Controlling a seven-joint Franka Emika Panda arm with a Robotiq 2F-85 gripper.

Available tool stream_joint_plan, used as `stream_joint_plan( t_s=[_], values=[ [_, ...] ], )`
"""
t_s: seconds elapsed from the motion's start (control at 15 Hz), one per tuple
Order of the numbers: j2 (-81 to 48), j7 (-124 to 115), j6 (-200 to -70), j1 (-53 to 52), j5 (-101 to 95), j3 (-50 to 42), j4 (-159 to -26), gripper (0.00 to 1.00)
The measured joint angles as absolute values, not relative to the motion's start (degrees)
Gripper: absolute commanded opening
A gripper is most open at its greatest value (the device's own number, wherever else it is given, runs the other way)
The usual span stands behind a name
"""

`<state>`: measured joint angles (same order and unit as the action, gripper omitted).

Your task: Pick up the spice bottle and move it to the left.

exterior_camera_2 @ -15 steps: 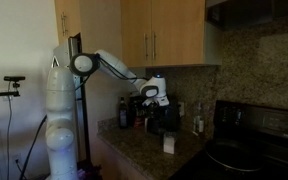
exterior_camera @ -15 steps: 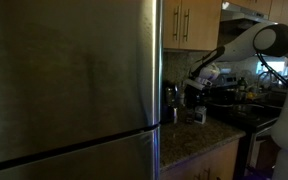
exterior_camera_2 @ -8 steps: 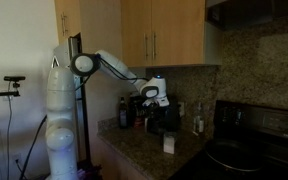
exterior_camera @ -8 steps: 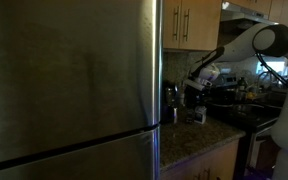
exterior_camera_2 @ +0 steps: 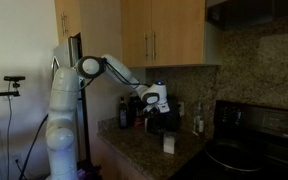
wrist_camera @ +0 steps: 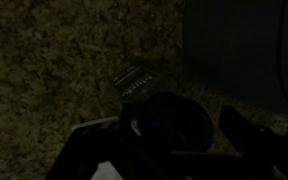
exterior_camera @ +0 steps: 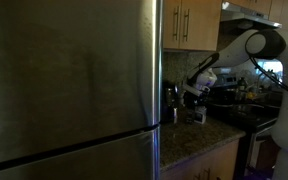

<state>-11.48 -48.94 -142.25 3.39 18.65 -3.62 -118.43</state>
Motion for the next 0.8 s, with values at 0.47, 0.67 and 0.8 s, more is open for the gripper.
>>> stream_joint_plan(
  t_s=[0.47,0.67,0.8],
  values=[
    [-11.5,-48.9,-142.3,3.4,18.5,-3.9,-118.0,0.27],
    [-11.3,-48.2,-141.4,3.4,17.1,-3.9,-118.0,0.27],
    [-9.8,-45.0,-135.3,3.5,15.6,-4.2,-118.2,0.27]
  ],
)
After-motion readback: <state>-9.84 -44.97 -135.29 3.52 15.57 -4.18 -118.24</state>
